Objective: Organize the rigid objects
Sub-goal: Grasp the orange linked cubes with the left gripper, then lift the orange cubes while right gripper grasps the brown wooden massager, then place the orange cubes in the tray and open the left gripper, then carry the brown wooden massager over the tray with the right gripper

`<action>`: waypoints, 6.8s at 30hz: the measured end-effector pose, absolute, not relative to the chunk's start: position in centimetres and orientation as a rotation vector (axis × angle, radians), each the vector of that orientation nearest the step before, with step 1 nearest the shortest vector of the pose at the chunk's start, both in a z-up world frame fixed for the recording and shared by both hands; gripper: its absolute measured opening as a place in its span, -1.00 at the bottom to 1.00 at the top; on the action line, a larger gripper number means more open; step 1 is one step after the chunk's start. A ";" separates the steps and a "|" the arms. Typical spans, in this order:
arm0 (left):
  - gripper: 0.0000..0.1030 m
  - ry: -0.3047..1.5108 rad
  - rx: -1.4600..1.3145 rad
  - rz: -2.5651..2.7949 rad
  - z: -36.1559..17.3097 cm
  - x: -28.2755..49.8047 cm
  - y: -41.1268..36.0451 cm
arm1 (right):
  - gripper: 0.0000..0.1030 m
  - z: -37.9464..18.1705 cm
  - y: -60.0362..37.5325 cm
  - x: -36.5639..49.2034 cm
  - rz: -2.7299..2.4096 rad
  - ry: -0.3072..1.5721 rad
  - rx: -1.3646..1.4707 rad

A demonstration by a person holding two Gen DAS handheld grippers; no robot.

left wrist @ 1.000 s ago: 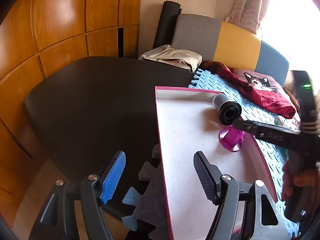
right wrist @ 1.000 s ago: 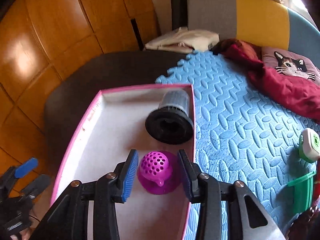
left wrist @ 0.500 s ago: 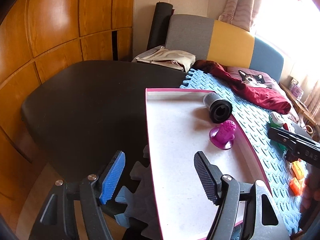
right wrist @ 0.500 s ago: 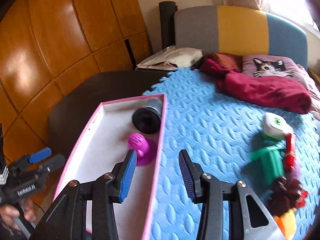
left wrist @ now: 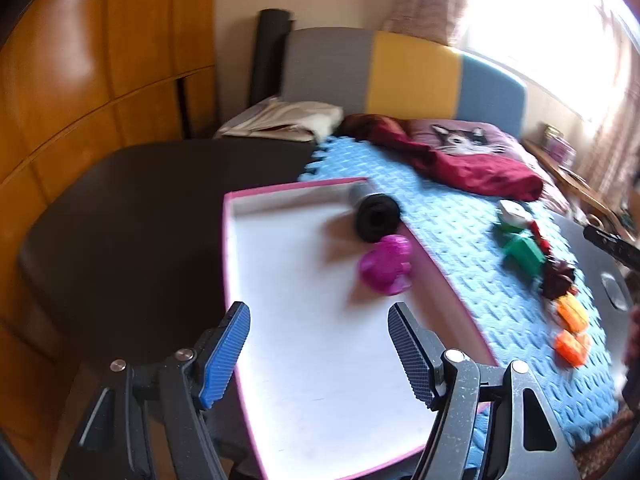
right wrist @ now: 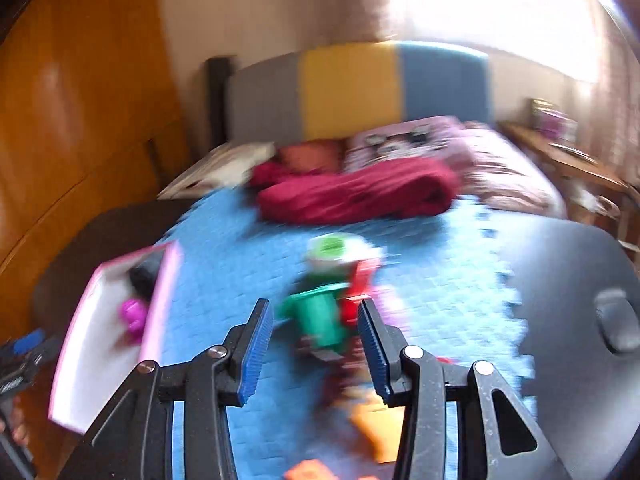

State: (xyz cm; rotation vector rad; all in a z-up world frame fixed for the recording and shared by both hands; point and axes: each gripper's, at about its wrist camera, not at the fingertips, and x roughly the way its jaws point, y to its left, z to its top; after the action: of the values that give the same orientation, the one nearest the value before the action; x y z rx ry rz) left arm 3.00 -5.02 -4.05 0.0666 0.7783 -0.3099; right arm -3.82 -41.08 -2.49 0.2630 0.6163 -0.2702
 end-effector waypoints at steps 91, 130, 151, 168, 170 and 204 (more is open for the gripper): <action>0.16 0.745 0.348 -0.893 -11.3 -3.4 -25.0 | 0.00 -9.4 -39.4 0.3 -0.003 0.931 0.323; 0.16 0.715 0.106 -0.773 -3.2 -1.4 -14.7 | 0.00 -9.0 -38.5 0.3 -0.069 0.905 0.184; 0.16 0.937 -0.123 -0.279 -7.1 16.6 -5.9 | 0.00 -8.9 -38.0 0.3 -0.080 0.900 0.126; 0.50 0.901 -0.036 -0.212 -7.7 16.8 -5.9 | 0.00 -8.9 -37.9 0.3 -0.077 0.898 0.112; 0.50 0.881 -0.025 -0.208 -7.2 15.0 -5.6 | 0.00 -8.9 -37.8 0.3 -0.078 0.898 0.107; 0.50 0.795 0.052 -0.199 -5.8 4.6 -4.4 | -0.01 -8.6 -36.8 0.1 -0.087 0.862 0.027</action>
State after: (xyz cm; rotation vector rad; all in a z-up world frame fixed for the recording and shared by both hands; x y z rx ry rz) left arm 4.61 -4.37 -5.82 0.0519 0.7947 -0.1992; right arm 0.13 -36.75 -8.61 0.0272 0.8622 -0.0871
